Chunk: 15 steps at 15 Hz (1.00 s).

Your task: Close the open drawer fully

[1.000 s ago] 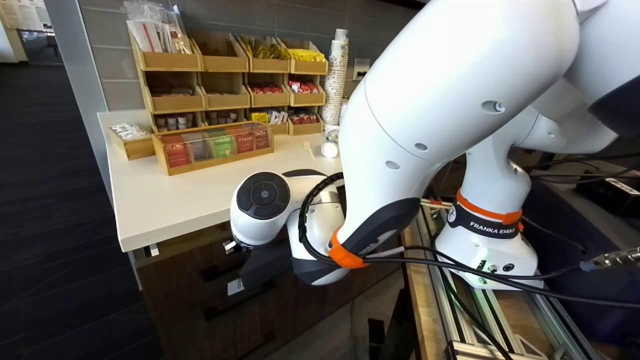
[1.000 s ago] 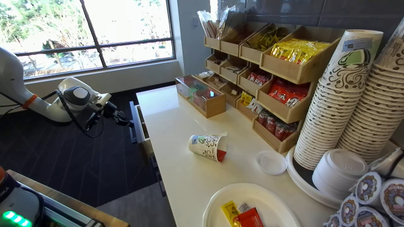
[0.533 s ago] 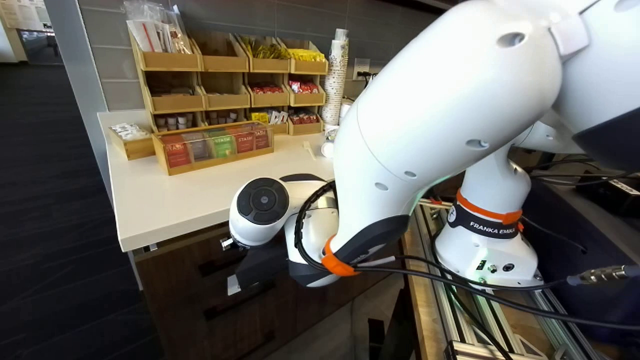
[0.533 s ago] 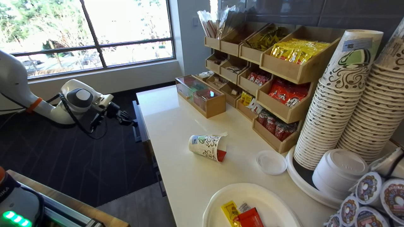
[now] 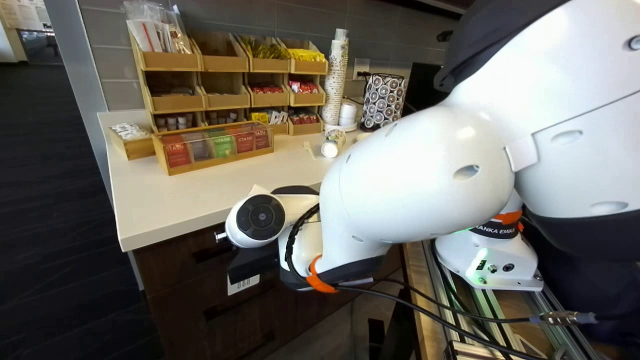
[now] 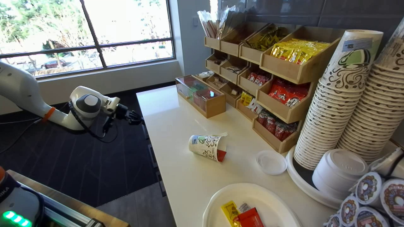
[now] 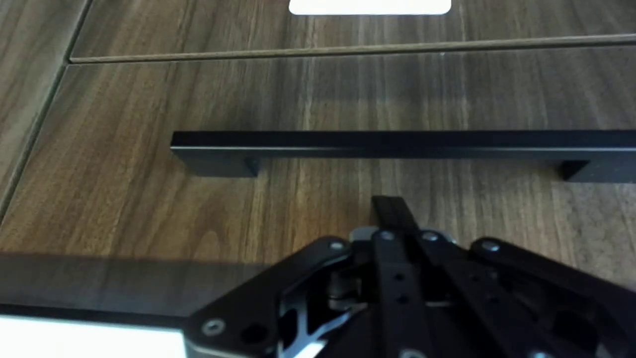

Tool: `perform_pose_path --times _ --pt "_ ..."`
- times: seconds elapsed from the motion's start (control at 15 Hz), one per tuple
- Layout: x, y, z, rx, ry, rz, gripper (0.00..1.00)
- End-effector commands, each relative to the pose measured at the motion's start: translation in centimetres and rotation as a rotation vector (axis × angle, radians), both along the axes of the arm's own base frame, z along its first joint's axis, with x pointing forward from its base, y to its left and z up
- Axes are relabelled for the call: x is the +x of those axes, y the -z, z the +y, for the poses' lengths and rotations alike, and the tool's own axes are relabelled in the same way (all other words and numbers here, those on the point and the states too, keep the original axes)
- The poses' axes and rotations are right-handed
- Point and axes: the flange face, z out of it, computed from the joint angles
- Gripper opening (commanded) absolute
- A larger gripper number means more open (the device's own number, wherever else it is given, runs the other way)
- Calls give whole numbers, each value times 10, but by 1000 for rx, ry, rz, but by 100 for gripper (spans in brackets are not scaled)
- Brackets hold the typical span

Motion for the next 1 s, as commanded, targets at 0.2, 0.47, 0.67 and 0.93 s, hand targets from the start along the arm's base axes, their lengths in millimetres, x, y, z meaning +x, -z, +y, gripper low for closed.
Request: perform_pose_path --times 0.2,0.47,0.67,0.93 --pt "-11 -12 4 -2 72 81 0" --pt "-33 -43 16 50 59 198 0" --pt "-51 -67 26 137 -5 301 0" --pt "-68 -109 13 247 -133 349 27"
